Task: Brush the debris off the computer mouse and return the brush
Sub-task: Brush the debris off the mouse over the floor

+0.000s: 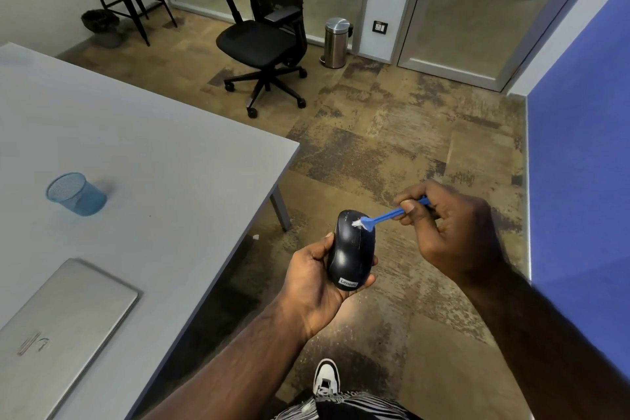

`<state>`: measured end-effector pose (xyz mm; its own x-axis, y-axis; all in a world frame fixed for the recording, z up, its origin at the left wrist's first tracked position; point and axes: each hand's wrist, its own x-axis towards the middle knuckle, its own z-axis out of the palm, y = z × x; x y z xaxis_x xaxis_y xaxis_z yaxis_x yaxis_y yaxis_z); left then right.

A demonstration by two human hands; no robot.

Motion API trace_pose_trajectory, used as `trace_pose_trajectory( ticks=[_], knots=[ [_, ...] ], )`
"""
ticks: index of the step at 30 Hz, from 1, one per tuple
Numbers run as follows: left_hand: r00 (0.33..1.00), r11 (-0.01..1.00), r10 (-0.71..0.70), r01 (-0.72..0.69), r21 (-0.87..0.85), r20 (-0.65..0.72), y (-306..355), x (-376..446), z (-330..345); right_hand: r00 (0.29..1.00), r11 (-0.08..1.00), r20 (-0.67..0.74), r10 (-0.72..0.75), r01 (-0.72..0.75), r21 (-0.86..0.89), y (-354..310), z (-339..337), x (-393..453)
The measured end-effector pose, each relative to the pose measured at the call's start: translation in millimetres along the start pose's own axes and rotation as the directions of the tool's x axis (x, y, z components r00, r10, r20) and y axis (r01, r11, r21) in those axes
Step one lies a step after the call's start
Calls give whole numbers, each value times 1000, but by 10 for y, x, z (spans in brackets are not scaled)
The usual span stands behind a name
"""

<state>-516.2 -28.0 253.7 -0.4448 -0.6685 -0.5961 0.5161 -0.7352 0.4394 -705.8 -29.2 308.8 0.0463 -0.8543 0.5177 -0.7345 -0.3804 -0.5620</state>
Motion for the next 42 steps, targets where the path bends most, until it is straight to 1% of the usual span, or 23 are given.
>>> trace_pose_trajectory(
  ticks=[2, 4, 8, 11, 13, 15, 17, 21, 23, 25, 27, 29, 30, 31, 32, 33, 34, 36, 38, 39, 40, 42],
  knots=[
    [1000, 1000, -2, 2, 1, 0, 0, -12, -2, 999, 999, -20, 29, -30, -21, 25, 16, 28],
    [1000, 1000, -2, 2, 9, -6, 1, -10, 8, 999, 999, -10, 39, -39, -35, 27, 29, 46],
    [1000, 999, -5, 6, 31, -24, -6, -2, 3, 996, 999, 80, -31, 33, -23, -56, 39, 69],
    [1000, 1000, -11, 12, 28, -28, -20, -6, 2, 999, 997, 49, 9, -6, -71, -23, 58, 127],
    [1000, 1000, -13, 14, 27, -23, -25, -10, 11, 998, 997, 64, 22, -17, -69, -14, 52, 150],
    [1000, 999, -10, 11, 32, -17, -24, -7, 16, 994, 999, 111, -21, 25, -31, -48, 41, 135],
    [1000, 1000, -9, 9, 29, -18, -20, -7, 19, 990, 998, 134, -48, 53, -34, -98, 38, 115],
    [1000, 1000, -16, 16, 4, -12, -43, -6, 13, 997, 996, 74, 17, -10, -93, -67, 42, 129],
    [1000, 1000, -22, 22, -5, -3, -47, -5, 7, 997, 997, 70, 28, -23, -68, -67, 30, 126],
    [1000, 999, -30, 30, -20, 4, -33, -7, 10, 997, 998, 47, 67, -66, -16, -85, 0, 123],
    [999, 998, -33, 33, -45, 5, -17, -21, 19, 989, 982, 41, 144, -148, 119, -90, -60, 101],
    [1000, 998, -23, 23, -51, 3, -4, -28, 20, 975, 945, 145, 166, -199, 259, -114, -136, 50],
    [1000, 999, -19, 19, -45, 5, 1, -29, 20, 966, 940, 219, 136, -196, 280, -137, -151, 12],
    [1000, 999, -17, 17, -37, 6, 3, -30, 18, 955, 951, 282, 93, -170, 260, -154, -146, -34],
    [1000, 999, -19, 19, -31, 8, 5, -30, 20, 949, 971, 311, 54, -123, 207, -162, -124, -80],
    [1000, 999, -22, 22, -25, 9, 4, -29, 26, 952, 986, 302, 39, -87, 145, -146, -92, -115],
    [1000, 999, -26, 26, -21, 12, 2, -30, 35, 964, 992, 260, 54, -82, 98, -114, -65, -128],
    [999, 999, -33, 33, -24, 14, -2, -36, 50, 981, 988, 133, 143, -149, 35, -19, -40, -105],
    [999, 999, -37, 38, -37, 28, -12, -46, 52, 979, 979, 32, 201, -200, -27, 36, -56, -55],
    [999, 998, -39, 41, -45, 36, -17, -52, 50, 978, 978, 14, 208, -208, -29, 47, -69, -44],
    [998, 998, -41, 44, -54, 41, -21, -57, 48, 977, 977, 13, 211, -211, 8, 47, -83, -47],
    [998, 997, -42, 45, -67, 49, -23, -54, 44, 977, 966, 53, 206, -212, 146, 14, -107, -69]
  ],
)
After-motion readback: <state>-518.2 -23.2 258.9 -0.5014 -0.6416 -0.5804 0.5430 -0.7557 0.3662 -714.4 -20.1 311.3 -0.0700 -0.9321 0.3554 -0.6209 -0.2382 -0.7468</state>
